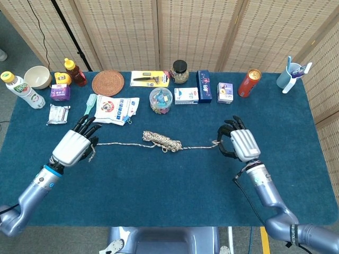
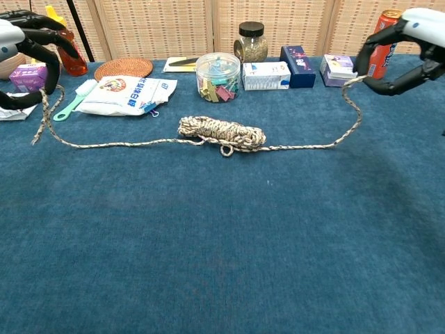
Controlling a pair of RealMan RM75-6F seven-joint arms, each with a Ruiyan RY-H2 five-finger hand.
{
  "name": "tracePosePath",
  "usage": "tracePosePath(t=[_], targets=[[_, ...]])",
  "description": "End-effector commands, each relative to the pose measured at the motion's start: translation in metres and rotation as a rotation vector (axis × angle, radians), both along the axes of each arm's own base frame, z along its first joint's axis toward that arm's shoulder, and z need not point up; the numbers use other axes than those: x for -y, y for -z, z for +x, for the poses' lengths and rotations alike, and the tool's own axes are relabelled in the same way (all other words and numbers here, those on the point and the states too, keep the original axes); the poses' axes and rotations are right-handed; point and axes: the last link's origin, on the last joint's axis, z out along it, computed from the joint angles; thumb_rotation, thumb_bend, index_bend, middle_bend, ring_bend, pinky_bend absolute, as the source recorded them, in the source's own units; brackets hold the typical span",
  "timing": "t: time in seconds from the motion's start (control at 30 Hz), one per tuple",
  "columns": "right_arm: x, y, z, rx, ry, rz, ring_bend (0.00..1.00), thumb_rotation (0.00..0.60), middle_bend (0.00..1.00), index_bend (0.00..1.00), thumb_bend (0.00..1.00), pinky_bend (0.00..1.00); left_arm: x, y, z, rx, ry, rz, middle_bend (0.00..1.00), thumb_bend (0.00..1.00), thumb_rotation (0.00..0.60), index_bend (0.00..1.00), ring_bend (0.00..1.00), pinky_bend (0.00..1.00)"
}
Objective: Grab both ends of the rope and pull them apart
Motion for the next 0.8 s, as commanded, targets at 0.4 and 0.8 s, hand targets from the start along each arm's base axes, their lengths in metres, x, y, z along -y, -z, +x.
tracePosePath(t=[0.4,0.8], targets=[[-0.003,0.005,0.008,-0.077,-0.022,0.047,0.00,0.547,0.00,0.00,0.32,0.00,0.012,-0.006,0.003,-0.045,-0.087,-0.043,0.00,0.12,0.600,0.00,0.00,0.00],[-0.011,-0.024,-0.015,-0.077,0.028,-0.070,0.01,0.600,0.08,0.22,0.32,0.01,0.035,-0.055,-0.038,0.015,-0.250,0.121,0.02,0.12,0.600,0.09,0.00,0.00]])
